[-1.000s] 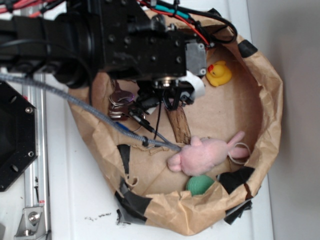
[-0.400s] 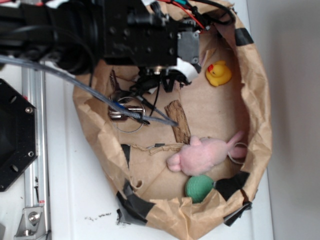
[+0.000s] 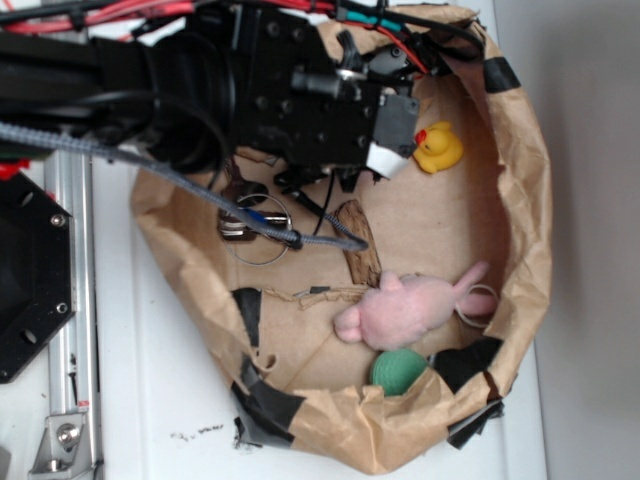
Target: Grab the white paper.
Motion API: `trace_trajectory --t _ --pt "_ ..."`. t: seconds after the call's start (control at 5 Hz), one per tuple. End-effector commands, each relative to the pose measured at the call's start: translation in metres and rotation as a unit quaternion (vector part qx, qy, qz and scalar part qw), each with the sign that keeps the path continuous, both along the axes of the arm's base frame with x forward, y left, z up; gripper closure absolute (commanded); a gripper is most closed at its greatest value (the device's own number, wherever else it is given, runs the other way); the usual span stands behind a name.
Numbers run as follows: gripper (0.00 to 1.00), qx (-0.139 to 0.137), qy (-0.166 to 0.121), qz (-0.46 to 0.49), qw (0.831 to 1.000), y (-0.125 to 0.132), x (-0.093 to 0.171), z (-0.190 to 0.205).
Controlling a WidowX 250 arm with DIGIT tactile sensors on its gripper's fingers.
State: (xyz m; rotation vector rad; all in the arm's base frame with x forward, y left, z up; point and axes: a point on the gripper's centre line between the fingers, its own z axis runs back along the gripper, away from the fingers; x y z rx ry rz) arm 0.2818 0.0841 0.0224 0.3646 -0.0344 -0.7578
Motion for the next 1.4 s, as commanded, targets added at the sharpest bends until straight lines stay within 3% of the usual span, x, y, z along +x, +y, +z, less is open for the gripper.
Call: trace_trajectory --t 0.0,0.2,0.4,0.6,0.8,1.0,1.2 --pt "1.00 -0.074 -0.002 0.039 0.996 -0.004 -0.003 0.021" --pt "1.00 -0.183 -0.026 0.113 0.976 -0.031 -0.010 0.071" --pt "1.00 -0.241 -0.064 0.182 0.951 -0.048 -0.010 0.123" --pt "1.00 -0.252 -0.067 0.199 0.945 -0.067 -0.011 0.154" --pt "1.00 -0.250 -0.057 0.225 0.940 -0.074 -0.011 0.158" --pt "0.00 -0.224 -0.042 0.198 0.953 -0.071 -0.015 0.144" --pt "0.00 -0.176 -0.044 0.141 0.973 -0.062 -0.020 0.118"
